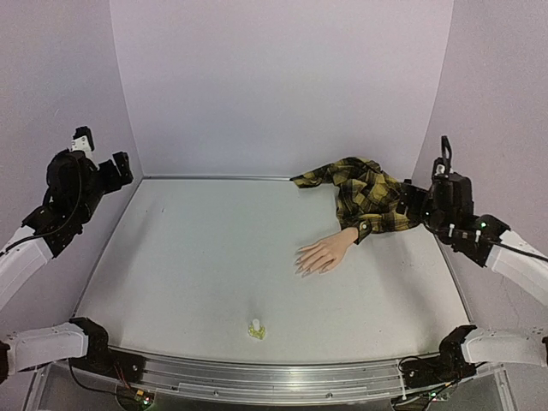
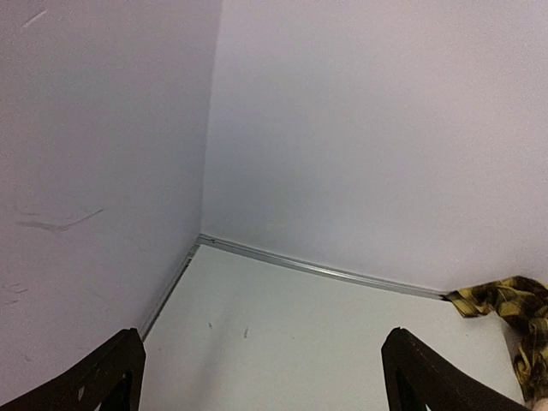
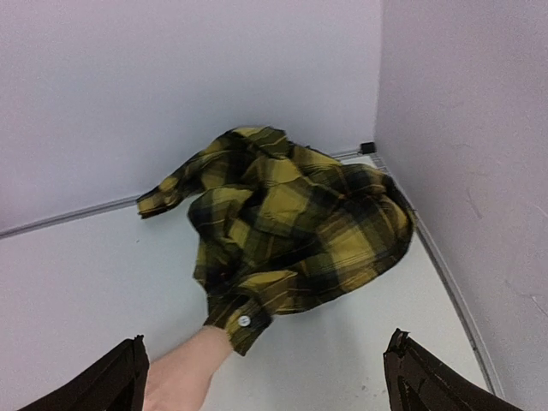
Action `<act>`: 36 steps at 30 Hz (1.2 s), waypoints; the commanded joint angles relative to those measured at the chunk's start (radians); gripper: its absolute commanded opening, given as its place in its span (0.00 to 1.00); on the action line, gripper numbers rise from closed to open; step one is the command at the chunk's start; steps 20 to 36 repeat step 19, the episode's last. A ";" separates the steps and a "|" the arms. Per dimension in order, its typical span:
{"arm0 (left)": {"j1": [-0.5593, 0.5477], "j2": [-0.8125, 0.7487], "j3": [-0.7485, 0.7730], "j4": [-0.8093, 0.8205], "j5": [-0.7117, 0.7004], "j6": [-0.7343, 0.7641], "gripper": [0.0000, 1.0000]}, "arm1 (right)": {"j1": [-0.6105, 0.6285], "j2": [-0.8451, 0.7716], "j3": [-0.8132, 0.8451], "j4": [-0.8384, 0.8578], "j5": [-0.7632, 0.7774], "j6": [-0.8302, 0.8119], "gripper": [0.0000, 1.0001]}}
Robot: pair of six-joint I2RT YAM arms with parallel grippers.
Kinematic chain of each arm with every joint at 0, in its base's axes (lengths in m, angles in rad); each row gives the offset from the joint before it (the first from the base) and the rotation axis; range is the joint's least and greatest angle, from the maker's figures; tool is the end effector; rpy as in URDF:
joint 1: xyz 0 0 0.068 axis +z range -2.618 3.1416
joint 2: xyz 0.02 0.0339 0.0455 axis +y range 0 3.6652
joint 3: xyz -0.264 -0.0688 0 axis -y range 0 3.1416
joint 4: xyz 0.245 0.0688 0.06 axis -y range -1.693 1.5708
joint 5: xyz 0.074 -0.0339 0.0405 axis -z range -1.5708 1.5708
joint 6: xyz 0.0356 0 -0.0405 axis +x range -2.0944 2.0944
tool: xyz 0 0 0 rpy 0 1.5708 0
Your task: Paint the nails
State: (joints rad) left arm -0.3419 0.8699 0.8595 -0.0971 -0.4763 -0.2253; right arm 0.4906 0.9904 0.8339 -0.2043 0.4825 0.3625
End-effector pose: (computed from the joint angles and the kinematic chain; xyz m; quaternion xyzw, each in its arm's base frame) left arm 0.1943 -0.0518 0.3614 -0.1152 0.7310 -0.0131 0.6724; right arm 0.2065 0.0916 0.3181 0.0845 0.8057 0.0496 0.5841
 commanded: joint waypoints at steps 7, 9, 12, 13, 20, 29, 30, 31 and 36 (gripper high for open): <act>0.141 -0.258 -0.285 0.265 0.183 -0.087 1.00 | -0.062 -0.325 -0.215 0.005 -0.120 0.009 0.98; 0.142 -0.278 -0.301 0.299 0.207 -0.074 1.00 | -0.061 -0.375 -0.242 0.022 -0.142 -0.013 0.98; 0.141 -0.275 -0.297 0.315 0.241 -0.055 1.00 | -0.062 -0.421 -0.256 0.031 -0.164 -0.036 0.98; 0.141 -0.270 -0.291 0.313 0.247 -0.054 1.00 | -0.061 -0.425 -0.257 0.031 -0.166 -0.038 0.98; 0.141 -0.256 -0.276 0.306 0.263 -0.046 1.00 | -0.062 -0.502 -0.327 0.111 -0.185 -0.032 0.98; 0.141 -0.256 -0.276 0.306 0.263 -0.046 1.00 | -0.062 -0.502 -0.327 0.111 -0.185 -0.032 0.98; 0.141 -0.256 -0.276 0.306 0.263 -0.046 1.00 | -0.062 -0.502 -0.327 0.111 -0.185 -0.032 0.98; 0.141 -0.256 -0.276 0.306 0.263 -0.046 1.00 | -0.062 -0.502 -0.327 0.111 -0.185 -0.032 0.98; 0.141 -0.256 -0.276 0.306 0.263 -0.046 1.00 | -0.062 -0.502 -0.327 0.111 -0.185 -0.032 0.98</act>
